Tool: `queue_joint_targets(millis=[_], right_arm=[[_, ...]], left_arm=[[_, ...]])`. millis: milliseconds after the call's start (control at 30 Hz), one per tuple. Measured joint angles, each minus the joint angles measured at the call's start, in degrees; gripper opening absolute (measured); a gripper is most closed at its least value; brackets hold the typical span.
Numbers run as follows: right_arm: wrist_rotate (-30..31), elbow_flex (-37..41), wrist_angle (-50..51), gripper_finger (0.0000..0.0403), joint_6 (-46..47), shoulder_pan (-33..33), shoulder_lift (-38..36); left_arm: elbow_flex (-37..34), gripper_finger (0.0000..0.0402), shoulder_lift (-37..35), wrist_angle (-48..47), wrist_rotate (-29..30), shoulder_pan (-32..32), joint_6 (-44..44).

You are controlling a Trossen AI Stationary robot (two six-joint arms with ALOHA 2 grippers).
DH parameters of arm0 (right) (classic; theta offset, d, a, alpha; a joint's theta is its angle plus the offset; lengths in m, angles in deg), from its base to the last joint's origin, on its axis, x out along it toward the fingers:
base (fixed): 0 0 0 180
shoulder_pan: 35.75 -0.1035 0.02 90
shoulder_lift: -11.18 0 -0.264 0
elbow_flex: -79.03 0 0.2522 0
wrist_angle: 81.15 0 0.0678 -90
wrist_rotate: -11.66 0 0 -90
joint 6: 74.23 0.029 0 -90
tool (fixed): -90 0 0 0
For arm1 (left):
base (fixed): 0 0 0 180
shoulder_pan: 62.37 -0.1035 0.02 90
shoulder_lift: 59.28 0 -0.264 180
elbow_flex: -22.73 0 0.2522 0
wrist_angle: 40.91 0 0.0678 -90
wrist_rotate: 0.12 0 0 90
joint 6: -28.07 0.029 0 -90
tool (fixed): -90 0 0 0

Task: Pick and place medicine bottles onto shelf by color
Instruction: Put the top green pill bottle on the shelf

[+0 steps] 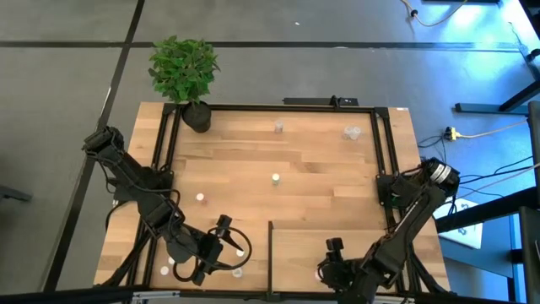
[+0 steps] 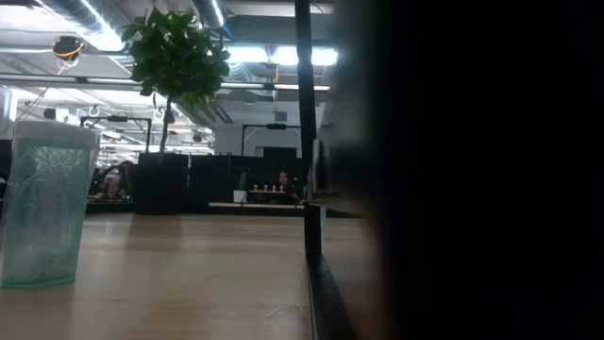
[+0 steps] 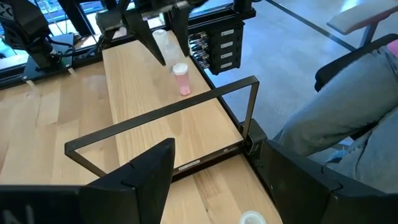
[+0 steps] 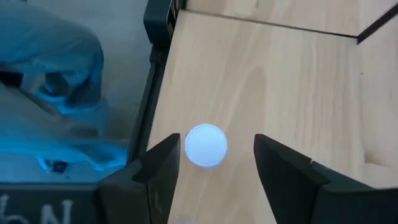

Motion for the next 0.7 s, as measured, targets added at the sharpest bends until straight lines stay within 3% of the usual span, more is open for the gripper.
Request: queue_joint_targets(millis=[367,700], right_arm=[[4.6,0.0,0.3,0.0206,0.6,3.7,-7.4],[-1.6,0.0,1.6,0.0194,-17.3,20.4,-10.3]], left_arm=[[0.0,0.0232,0.0,0.0,0.0,0.0,0.0],[0.0,0.0232,0.0,0.0,0.0,0.0,0.0]])
